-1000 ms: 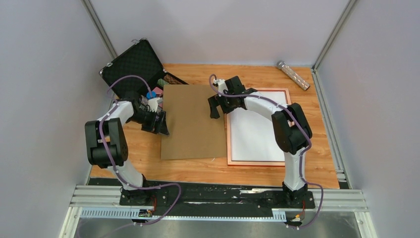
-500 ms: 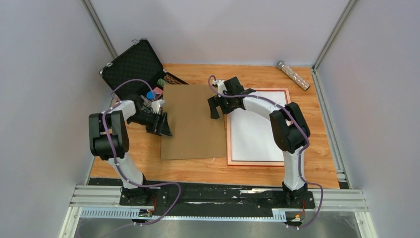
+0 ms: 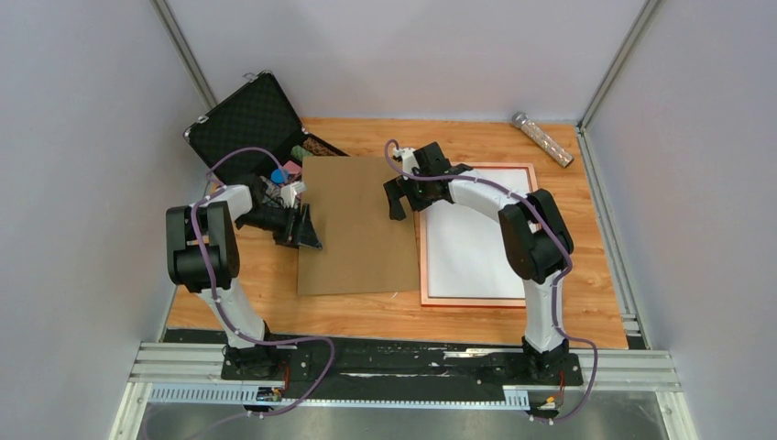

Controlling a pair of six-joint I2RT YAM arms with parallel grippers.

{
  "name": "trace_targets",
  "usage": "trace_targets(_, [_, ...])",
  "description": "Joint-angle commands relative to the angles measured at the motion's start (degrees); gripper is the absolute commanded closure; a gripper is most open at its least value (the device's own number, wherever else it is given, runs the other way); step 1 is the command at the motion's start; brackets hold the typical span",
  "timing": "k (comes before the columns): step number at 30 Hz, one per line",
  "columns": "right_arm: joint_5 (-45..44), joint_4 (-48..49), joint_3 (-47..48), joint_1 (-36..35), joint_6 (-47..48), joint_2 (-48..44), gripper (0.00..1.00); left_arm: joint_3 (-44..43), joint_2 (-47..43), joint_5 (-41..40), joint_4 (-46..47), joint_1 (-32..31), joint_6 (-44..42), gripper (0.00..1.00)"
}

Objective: Put the photo into the frame

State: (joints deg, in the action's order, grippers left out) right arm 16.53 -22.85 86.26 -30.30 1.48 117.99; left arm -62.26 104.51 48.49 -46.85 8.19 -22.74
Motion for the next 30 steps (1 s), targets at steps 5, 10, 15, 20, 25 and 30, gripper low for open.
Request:
trace_targets(5, [0.7,1.3,1.7,-0.4,-1.1,0.7,0.01,0.8,0.0,-0.7,5.5,0.2,2.3,0.04])
trace_targets(10, [1.3,0.3,3.0,-1.0,-3.1,1.9,0.01,1.4,-0.8,0.0,6.1,0.3,2.0,0.04])
trace_targets(15, [1.7,-0.5,4.3,-1.4,-3.9,3.5,0.01,1.7,-1.1,1.3,7.1,0.2,1.8,0.05])
trace_targets(20, [2.1,-0.7,4.5,-1.7,-4.2,4.0,0.01,1.7,-1.3,3.3,7.0,0.2,1.2,0.05])
trace_targets(25, [2.2,-0.7,4.3,-1.8,-4.4,3.6,0.01,1.3,-2.7,5.1,5.5,0.3,-0.4,0.06])
trace_targets(30, [2.0,-0.7,3.8,-1.8,-4.5,3.3,0.0,0.6,-5.8,7.0,2.0,0.3,-3.0,0.13])
